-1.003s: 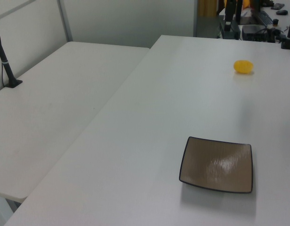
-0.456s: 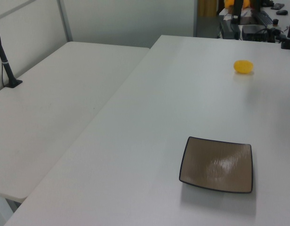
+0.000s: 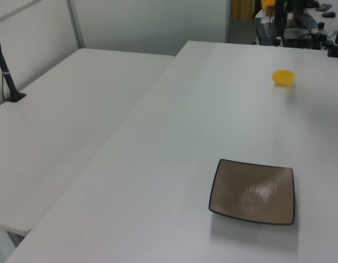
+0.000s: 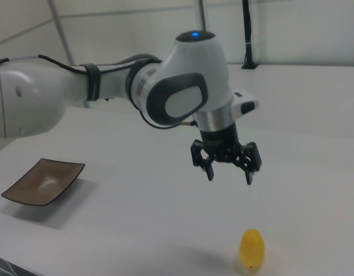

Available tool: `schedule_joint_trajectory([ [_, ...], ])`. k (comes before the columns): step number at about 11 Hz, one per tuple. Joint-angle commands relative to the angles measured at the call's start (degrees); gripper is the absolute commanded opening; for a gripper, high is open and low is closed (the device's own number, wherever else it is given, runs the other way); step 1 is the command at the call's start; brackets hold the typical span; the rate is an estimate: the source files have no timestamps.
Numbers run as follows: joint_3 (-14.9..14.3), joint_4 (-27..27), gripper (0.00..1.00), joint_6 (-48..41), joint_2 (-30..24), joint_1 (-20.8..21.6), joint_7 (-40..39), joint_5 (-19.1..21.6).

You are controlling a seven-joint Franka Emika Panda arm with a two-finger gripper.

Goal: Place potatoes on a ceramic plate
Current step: 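Move the open gripper over the yellow potato and lower it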

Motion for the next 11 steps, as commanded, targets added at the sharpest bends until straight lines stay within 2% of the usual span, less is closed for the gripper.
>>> schedule_joint_trajectory([
  [1,-0.5,-4.2,1.00,5.5,2.7,-0.7,-1.4,-2.5],
  [5,-0.6,-6.8,1.00,9.6,6.5,-2.2,-3.0,-8.7],
  [11,-0.5,-10.3,1.00,18.3,11.2,-3.2,-3.1,-9.2],
])
